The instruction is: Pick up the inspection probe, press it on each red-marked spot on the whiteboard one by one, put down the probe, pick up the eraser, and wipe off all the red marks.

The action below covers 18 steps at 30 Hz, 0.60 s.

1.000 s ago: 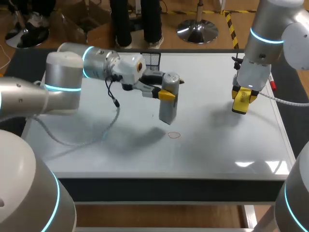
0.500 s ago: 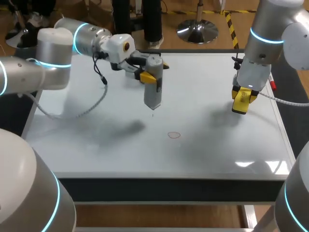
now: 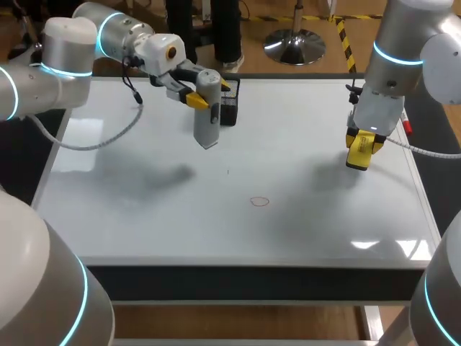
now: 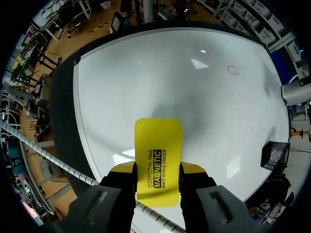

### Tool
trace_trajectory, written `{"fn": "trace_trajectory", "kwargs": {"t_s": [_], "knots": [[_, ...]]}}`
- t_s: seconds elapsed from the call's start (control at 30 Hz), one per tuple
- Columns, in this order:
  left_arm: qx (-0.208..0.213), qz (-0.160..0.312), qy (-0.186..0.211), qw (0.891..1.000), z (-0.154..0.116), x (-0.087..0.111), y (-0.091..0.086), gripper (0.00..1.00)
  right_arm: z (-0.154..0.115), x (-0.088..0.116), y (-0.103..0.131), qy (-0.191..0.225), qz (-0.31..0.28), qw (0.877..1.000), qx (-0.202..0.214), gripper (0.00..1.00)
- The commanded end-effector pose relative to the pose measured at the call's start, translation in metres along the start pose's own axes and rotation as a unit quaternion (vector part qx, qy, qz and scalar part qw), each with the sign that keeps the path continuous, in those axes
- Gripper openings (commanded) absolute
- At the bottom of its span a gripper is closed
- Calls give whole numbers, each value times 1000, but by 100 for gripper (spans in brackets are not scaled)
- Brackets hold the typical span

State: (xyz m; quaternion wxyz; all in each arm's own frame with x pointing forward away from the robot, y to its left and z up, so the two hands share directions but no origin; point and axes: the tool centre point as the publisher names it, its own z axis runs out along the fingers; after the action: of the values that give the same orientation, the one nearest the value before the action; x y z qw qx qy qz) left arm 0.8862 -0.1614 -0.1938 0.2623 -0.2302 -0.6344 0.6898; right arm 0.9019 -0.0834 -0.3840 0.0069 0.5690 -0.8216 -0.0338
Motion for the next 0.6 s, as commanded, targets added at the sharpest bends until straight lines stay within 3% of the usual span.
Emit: {"fn": "trace_trajectory", "kwargs": {"t_s": [0.03,0.33,0.6], "knots": [[8,0,80,997,-22,-4,4,0,-1,0,-1,2,-1,1000,1,0],[16,7,79,997,-57,-2,2,0,-1,0,-1,2,-1,1000,1,0],[24,8,69,997,-82,4,11,0,-1,0,-1,2,-1,1000,1,0]]}}
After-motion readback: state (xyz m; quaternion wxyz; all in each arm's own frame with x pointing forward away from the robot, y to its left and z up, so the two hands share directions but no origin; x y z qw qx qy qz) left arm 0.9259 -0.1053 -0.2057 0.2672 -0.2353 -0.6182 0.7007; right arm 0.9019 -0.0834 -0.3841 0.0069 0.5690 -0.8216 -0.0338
